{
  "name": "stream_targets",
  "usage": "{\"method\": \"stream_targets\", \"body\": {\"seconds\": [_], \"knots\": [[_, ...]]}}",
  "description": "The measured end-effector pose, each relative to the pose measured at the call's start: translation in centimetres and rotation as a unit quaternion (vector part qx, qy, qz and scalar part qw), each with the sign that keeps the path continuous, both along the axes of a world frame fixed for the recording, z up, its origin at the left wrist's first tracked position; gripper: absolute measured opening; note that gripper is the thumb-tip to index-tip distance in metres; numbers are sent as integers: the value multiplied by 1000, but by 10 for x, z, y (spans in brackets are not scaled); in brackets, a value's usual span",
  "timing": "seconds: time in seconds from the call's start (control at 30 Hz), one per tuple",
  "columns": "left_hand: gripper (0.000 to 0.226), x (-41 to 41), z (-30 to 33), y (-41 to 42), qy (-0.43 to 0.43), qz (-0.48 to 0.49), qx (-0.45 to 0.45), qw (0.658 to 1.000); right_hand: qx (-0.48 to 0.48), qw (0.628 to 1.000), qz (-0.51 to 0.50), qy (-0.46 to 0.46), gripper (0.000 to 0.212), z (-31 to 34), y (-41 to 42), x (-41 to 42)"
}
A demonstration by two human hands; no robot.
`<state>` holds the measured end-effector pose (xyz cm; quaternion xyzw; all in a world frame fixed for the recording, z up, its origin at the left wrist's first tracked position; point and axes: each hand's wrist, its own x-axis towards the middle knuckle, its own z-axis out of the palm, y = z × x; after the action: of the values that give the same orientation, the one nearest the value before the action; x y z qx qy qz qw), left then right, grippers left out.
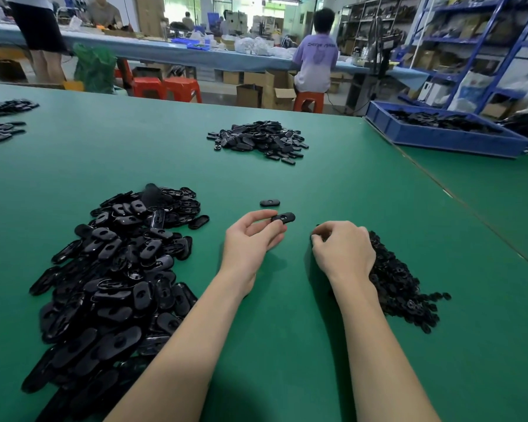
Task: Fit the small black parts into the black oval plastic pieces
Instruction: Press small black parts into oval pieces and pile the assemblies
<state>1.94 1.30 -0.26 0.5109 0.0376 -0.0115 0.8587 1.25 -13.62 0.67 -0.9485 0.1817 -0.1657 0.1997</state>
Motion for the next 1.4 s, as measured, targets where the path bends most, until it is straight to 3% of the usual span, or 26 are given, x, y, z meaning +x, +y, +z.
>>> {"method": "stream_targets", "body": {"seconds": [0.27, 0.43, 0.73, 0.9, 1.03, 1.2, 1.4], "knots": [[15, 1, 2, -1, 5, 5, 2, 1000, 4, 999, -14, 37, 20, 5, 6, 3], [14, 1, 0, -1, -2, 12, -4, 1000, 12, 1000, -16, 14, 19, 4, 6, 1], [26, 2, 0, 0, -3, 15, 5, 1000, 29, 999, -16, 18, 14, 5, 5, 0], [8, 4, -2, -2, 3, 34, 9, 999, 209, 974, 59, -68, 3, 14, 19, -4], [16, 3, -1, 0, -7, 17, 16, 1000, 295, 938, 134, -125, 4, 13, 44, -8], [22, 1, 3, 1, -15, -5, -13, 1000, 460, 873, 121, -112, 4, 6, 46, -8], [27, -1, 4, 0, -27, -10, 2, 1000, 539, 830, 104, -98, 5, 10, 42, -11]]}}
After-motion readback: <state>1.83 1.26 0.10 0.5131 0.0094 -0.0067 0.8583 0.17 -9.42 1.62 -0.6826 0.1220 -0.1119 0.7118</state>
